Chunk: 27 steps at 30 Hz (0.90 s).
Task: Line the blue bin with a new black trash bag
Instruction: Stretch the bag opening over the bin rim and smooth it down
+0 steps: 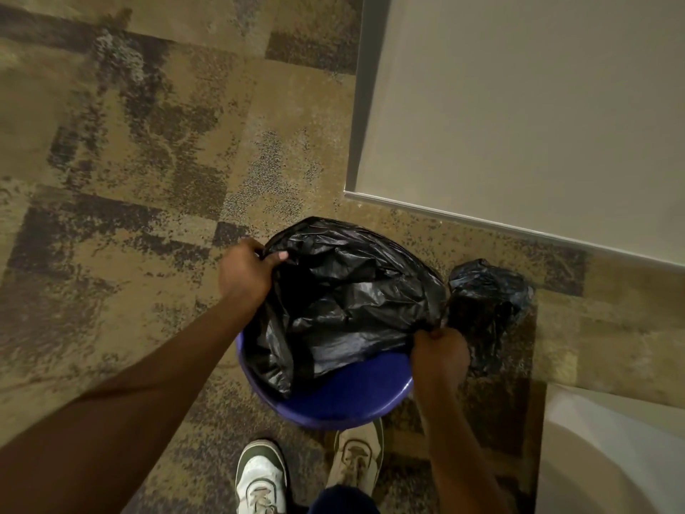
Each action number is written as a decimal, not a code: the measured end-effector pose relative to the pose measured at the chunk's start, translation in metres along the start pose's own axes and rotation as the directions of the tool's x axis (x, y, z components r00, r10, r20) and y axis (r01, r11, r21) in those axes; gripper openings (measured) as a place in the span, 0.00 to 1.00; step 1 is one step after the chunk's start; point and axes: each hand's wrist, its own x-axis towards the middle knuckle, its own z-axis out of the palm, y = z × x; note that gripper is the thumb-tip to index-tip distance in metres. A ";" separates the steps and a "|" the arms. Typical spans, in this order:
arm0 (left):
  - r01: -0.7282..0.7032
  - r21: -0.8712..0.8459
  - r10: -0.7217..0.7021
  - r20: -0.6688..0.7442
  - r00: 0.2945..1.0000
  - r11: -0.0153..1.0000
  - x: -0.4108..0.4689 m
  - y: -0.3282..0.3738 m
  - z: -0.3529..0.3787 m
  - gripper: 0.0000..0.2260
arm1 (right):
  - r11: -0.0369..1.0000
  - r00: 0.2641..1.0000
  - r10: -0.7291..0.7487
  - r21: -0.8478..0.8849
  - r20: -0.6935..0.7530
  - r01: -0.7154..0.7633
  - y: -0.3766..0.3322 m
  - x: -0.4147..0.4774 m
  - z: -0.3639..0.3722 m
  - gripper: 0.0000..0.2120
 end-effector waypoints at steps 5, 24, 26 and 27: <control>0.212 -0.474 -0.187 0.100 0.977 0.855 0.008 -0.006 -0.017 0.17 | 0.907 0.984 0.175 0.395 -0.037 -0.147 0.010 0.001 -0.013 0.04; 0.207 -0.396 -0.089 0.296 0.951 0.895 0.038 -0.020 -0.004 0.19 | 0.972 0.984 -0.058 0.232 0.170 0.017 0.090 -0.010 0.011 0.24; 0.208 -0.393 -0.108 0.261 0.959 0.896 0.036 -0.022 0.000 0.20 | 0.955 0.982 -0.055 0.295 0.180 -0.001 0.089 -0.016 0.013 0.29; 0.197 -0.386 -0.109 0.237 0.965 0.901 0.037 -0.023 0.002 0.20 | 0.942 0.981 -0.038 0.334 0.191 -0.029 0.088 -0.018 0.015 0.29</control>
